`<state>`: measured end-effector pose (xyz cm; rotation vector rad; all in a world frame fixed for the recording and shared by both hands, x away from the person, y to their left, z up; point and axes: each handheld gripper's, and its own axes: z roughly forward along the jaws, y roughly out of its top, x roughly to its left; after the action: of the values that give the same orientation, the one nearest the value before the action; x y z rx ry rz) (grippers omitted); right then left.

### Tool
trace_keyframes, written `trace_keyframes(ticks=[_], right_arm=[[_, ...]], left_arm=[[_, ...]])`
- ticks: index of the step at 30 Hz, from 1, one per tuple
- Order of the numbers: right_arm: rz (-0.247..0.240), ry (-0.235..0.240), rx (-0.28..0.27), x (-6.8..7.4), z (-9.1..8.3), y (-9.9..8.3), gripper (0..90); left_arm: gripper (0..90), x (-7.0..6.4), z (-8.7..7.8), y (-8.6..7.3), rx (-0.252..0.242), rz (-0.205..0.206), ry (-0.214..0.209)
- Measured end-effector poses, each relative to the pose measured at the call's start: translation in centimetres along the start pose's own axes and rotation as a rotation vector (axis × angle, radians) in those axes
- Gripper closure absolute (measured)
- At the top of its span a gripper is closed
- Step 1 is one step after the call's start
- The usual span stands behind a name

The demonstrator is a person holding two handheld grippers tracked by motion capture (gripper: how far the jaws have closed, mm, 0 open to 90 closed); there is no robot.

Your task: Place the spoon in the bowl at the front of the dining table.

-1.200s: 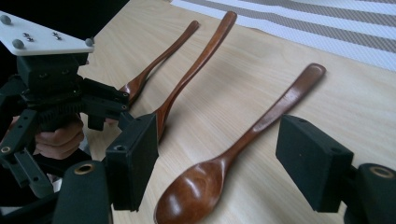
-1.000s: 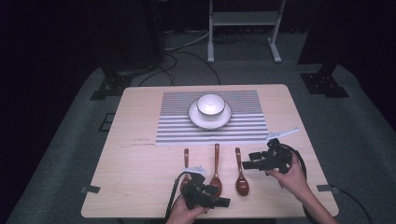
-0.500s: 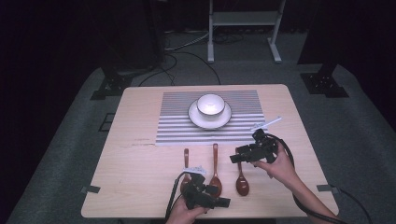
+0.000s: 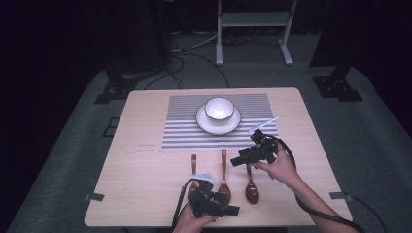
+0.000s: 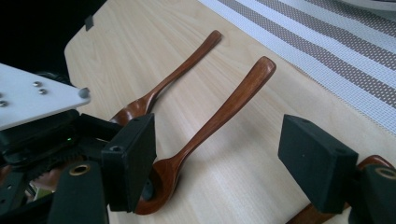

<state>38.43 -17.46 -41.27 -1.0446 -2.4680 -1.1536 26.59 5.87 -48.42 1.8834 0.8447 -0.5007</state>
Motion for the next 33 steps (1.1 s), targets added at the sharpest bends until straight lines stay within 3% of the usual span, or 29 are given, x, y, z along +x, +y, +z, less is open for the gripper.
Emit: trace_keyframes(ticks=[9, 13, 33], right_arm=[[-0.012, -0.023, 0.024, -0.1, 1.6, 0.7, 27.2], [0.004, -0.055, 0.034, -0.5, 2.4, 1.0, 30.6], [0.024, -0.083, 0.058, -0.9, 4.5, 1.8, 36.9]], left_arm=[[5.6, 0.0, 0.0, 0.0, 0.000, 0.000, 0.001], [5.6, 0.0, 0.0, 0.0, 0.000, 0.000, -0.001], [5.6, 0.0, 0.0, 0.0, 0.002, -0.001, -0.002]])
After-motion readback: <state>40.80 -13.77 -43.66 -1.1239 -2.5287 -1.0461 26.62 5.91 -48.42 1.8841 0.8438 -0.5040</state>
